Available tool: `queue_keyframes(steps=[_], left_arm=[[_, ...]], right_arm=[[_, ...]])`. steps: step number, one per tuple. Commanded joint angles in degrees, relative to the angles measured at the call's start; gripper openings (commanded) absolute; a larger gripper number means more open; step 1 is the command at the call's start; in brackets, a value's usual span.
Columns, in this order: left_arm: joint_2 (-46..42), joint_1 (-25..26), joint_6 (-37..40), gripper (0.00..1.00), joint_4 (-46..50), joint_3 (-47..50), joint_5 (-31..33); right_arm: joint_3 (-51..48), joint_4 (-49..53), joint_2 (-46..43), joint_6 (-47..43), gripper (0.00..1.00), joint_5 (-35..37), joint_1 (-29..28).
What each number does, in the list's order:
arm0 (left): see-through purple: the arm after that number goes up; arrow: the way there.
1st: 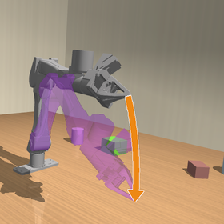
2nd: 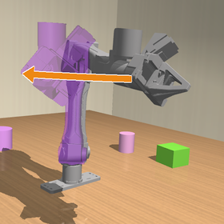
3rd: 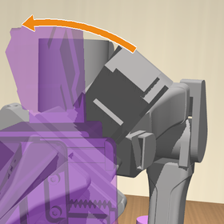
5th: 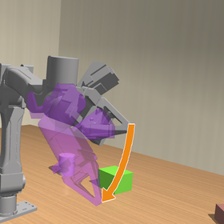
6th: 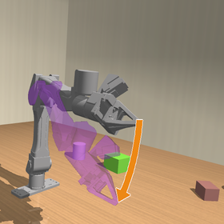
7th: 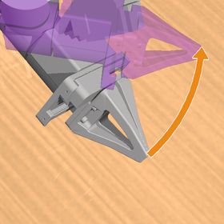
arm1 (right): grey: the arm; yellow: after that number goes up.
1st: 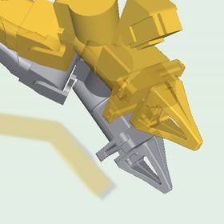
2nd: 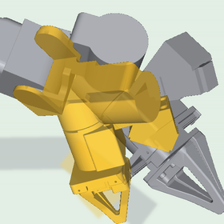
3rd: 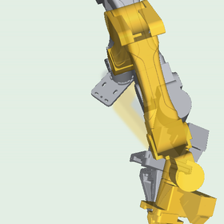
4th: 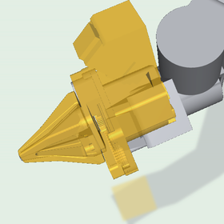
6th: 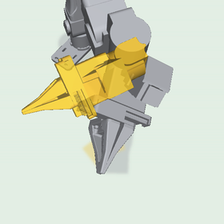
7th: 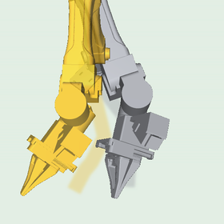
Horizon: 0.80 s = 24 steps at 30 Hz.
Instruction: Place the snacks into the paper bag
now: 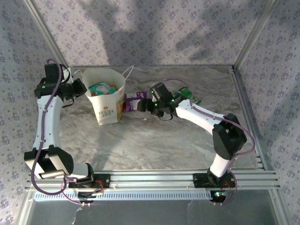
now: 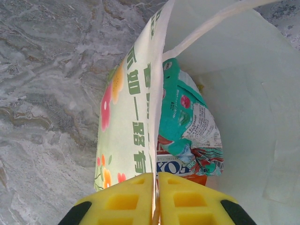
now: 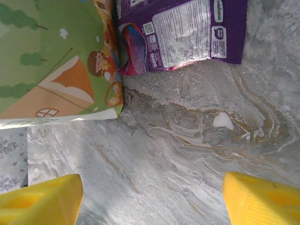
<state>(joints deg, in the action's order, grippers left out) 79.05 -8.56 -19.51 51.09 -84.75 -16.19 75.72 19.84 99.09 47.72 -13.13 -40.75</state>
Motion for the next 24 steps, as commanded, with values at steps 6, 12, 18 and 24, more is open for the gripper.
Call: queue_keyframes(steps=[6, 12, 18, 24], left_arm=[[-1.5, 0.1, 1.0, 0.13, 1.3, 1.2, 0.7], [-1.4, 0.2, 1.4, 0.13, 1.6, 1.2, 1.0], [-1.4, 0.2, 1.6, 0.13, 1.7, 1.5, 1.2], [-1.1, 0.2, 2.0, 0.13, 2.1, 1.2, 1.7]], right_arm=[[0.7, -7.2, 7.4, 11.0, 0.8, -5.3, 1.1], [3.8, -9.0, 12.4, 14.6, 0.8, -6.5, 0.9], [9.0, -8.5, 16.9, 15.0, 0.79, -6.5, 0.9], [12.2, -7.8, 20.6, 16.6, 0.79, -6.9, 1.1]])
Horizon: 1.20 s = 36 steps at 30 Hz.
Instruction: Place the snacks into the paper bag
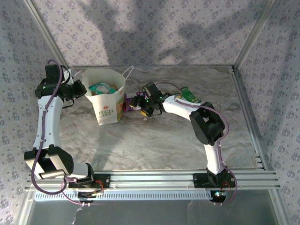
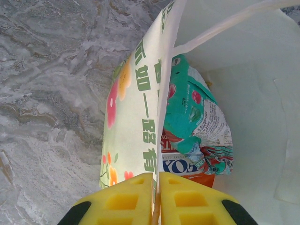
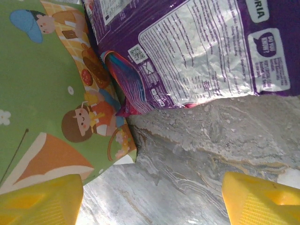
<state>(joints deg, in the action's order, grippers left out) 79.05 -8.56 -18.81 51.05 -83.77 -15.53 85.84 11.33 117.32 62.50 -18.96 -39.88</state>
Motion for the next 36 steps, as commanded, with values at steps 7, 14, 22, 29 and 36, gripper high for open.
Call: queue_keyframes(steps=[7, 14, 22, 29, 36], left_arm=[[-0.3, 0.1, 1.4, 0.13, 2.2, 0.0, 1.2], [-0.2, 0.2, 1.8, 0.13, 2.3, 0.1, 1.6], [0.1, 0.2, 1.9, 0.13, 2.3, 0.0, 1.8], [-0.1, 0.1, 1.8, 0.13, 2.3, 0.1, 1.8], [-0.1, 0.2, 1.8, 0.13, 2.3, 0.2, 1.9]], right_arm=[[3.2, -0.1, 4.4, 3.9, 0.79, -0.7, 0.4], [5.5, -0.8, 6.8, 4.6, 0.79, -0.1, 0.9], [6.5, 1.0, 8.7, 5.4, 0.77, 0.5, 1.7], [6.4, -0.6, 8.8, 4.9, 0.76, 1.4, 2.6], [8.6, 0.2, 10.9, 5.3, 0.73, 2.3, 2.7]])
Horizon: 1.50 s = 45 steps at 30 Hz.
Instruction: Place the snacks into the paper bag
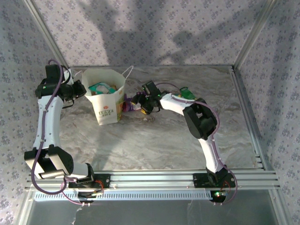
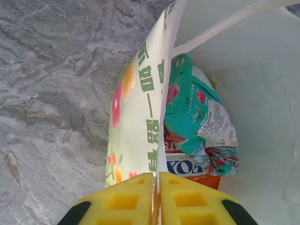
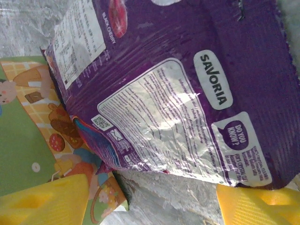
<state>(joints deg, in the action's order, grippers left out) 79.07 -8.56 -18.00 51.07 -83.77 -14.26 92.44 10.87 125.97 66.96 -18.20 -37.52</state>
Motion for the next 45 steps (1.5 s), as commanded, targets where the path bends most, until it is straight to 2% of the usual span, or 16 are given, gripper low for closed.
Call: queue_keyframes(steps=[1, 14, 23, 35, 41, 45], left_arm=[[-0.1, 0.2, 0.9, 0.13, 2.3, 0.0, 0.6], [-0.1, 0.2, 0.8, 0.13, 2.2, 0.4, 0.8], [-0.3, 0.2, 0.7, 0.13, 2.3, 0.5, 0.8], [0.1, 0.2, 0.7, 0.13, 2.5, 0.7, 1.0], [0.3, 0.2, 0.7, 0.13, 2.5, 0.8, 1.2], [0.4, 0.2, 0.7, 0.13, 2.6, 0.7, 1.3]], right_arm=[[2.5, 0.9, 2.6, 0.7, 0.72, 1.7, 0.3], [6.8, 6.8, 4.5, -1.3, 0.66, 8.7, 0.7], [9.6, 7.3, 7.6, -0.7, 0.53, 10.5, 1.6], [11.3, 7.5, 10.1, 0.2, 0.22, 10.3, 3.2], [11.1, 9.1, 9.3, -2.8, 0.02, 9.8, 4.4], [9.9, 10.8, 6.7, -6.8, 0.0, 10.1, 5.0]])
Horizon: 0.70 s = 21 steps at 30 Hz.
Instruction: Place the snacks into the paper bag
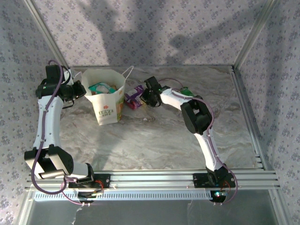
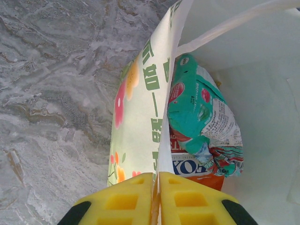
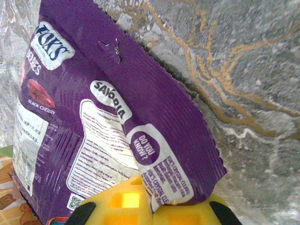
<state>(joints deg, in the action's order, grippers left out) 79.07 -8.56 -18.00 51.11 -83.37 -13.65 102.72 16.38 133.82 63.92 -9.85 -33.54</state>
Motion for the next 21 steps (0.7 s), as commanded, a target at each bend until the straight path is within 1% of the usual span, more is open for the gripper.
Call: queue_keyframes(steps=[1, 6, 11, 15, 18, 21], left_arm=[[0.4, 0.2, 0.7, 0.13, 2.6, 0.3, 0.8], [0.1, 0.2, 0.5, 0.13, 2.6, 0.1, 0.7], [-0.3, 0.1, 0.2, 0.13, 2.7, 0.1, 0.5], [-0.6, 0.2, 0.3, 0.13, 2.9, 0.0, 0.6], [-0.9, 0.2, 0.1, 0.13, 3.1, -0.1, 0.6], [-1.1, 0.2, 0.1, 0.14, 3.1, -0.2, 0.5]], right_arm=[[-0.8, 5.6, -1.8, -4.8, 0.0, 1.8, 1.1], [-1.8, 9.3, -4.6, -11.4, 0.0, 0.5, 1.9], [-5.0, 9.6, -7.5, -17.3, 0.0, -2.0, 2.9], [-5.1, 13.0, -8.1, -24.0, 0.0, -5.0, 3.3], [-5.3, 16.4, -8.7, -28.5, 0.0, -5.8, 3.4], [-7.0, 17.8, -9.9, -34.9, 0.0, -6.8, 3.7]])
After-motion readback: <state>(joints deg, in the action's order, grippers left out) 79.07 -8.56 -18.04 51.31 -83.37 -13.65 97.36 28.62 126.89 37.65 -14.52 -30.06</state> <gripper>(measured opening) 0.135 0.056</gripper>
